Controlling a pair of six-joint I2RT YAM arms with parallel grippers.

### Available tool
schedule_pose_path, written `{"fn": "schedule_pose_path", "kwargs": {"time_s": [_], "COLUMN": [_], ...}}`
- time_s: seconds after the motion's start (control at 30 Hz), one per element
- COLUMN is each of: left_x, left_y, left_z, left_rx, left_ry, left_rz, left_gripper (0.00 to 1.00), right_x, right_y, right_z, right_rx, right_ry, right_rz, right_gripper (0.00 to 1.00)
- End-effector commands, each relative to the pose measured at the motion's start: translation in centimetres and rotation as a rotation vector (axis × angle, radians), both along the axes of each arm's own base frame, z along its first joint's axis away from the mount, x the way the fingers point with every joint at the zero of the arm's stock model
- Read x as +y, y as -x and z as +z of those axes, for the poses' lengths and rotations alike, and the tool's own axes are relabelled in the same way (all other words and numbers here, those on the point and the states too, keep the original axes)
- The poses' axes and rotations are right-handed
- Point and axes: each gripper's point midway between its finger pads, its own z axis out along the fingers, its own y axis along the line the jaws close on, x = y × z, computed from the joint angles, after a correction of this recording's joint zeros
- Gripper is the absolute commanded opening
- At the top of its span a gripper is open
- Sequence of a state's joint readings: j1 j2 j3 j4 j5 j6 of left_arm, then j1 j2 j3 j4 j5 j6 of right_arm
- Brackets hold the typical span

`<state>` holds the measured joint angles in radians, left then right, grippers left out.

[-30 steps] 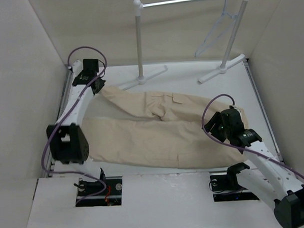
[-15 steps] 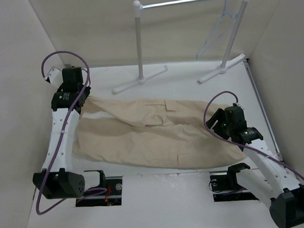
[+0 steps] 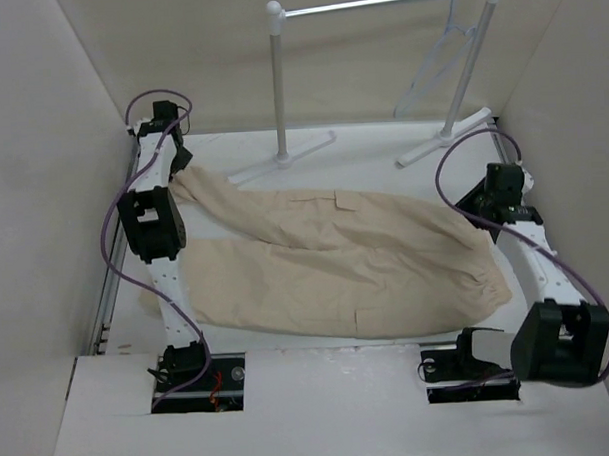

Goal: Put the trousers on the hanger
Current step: Flatten out the trousers at the center of the board.

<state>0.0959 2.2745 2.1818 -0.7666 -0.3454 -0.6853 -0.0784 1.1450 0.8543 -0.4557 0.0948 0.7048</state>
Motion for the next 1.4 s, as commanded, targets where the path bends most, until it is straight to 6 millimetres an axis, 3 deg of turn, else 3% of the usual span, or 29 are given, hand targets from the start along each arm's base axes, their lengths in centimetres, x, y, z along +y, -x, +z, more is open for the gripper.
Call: {"fn": "schedule_pose_path", "kwargs": {"time_s": [0.0, 0.1, 0.17, 0.27, 0.37, 0.43, 0.53, 0.67, 0.8, 0.9, 0.97, 1.03, 1.1, 1.23, 1.37], "left_x": [0.7, 0.9, 1.0, 1.2, 1.1, 1.3, 0.8, 0.5, 1.2, 1.2, 1.1, 1.2, 1.2, 0.4, -0.4], "left_y": [2.8, 5.2, 7.2, 10.5, 12.0, 11.4, 8.5, 5.2, 3.8, 3.0, 2.9, 3.0, 3.2, 4.0, 5.4], "left_z": [4.5, 6.0, 5.8, 2.8, -0.4, -1.7, -2.5, -3.4, -5.0, -6.8, -7.3, -6.3, -4.0, 0.6, 2.7], "left_rx": [-0.013, -0.094, -0.139, -0.135, -0.118, -0.133, -0.189, -0.204, -0.185, -0.154, -0.140, -0.158, -0.210, -0.300, -0.336], "left_ry": [-0.015, -0.014, 0.001, 0.098, 0.188, 0.223, 0.282, 0.328, 0.329, 0.346, 0.358, 0.356, 0.349, 0.323, 0.320], "left_rz": [-0.004, 0.017, 0.047, 0.124, 0.149, 0.151, 0.108, 0.074, 0.114, 0.126, 0.136, 0.139, 0.139, 0.116, 0.104], "left_gripper": [0.49, 0.53, 0.54, 0.52, 0.51, 0.51, 0.53, 0.52, 0.46, 0.35, 0.16, 0.07, 0.03, 0.02, 0.02], "right_x": [-3.7, -5.5, -5.9, -5.8, -5.6, -5.4, -5.6, -6.0, -6.3, -7.2, -7.9, -8.7, -9.3, -9.1, -8.9], "right_y": [-4.1, -6.4, -7.5, -8.1, -7.6, -7.1, -6.6, -6.6, -6.4, -6.0, -6.0, -6.1, -6.4, -7.2, -7.4], "right_z": [1.5, 1.2, 0.5, 0.3, -0.6, -1.7, -3.1, -3.3, -3.4, -4.1, -4.4, -4.7, -5.4, -7.1, -8.5], "right_rx": [-0.048, -0.030, -0.001, 0.006, 0.019, 0.037, 0.068, 0.067, 0.070, 0.088, 0.102, 0.122, 0.150, 0.209, 0.255], "right_ry": [0.072, 0.109, 0.111, 0.104, 0.097, 0.091, 0.078, 0.068, 0.069, 0.066, 0.070, 0.075, 0.072, 0.057, 0.041], "right_rz": [-0.072, -0.128, -0.143, -0.142, -0.146, -0.149, -0.156, -0.152, -0.155, -0.179, -0.198, -0.219, -0.229, -0.215, -0.198], "right_gripper": [0.38, 0.61, 0.65, 0.65, 0.63, 0.63, 0.65, 0.66, 0.66, 0.66, 0.67, 0.69, 0.71, 0.70, 0.65]}}
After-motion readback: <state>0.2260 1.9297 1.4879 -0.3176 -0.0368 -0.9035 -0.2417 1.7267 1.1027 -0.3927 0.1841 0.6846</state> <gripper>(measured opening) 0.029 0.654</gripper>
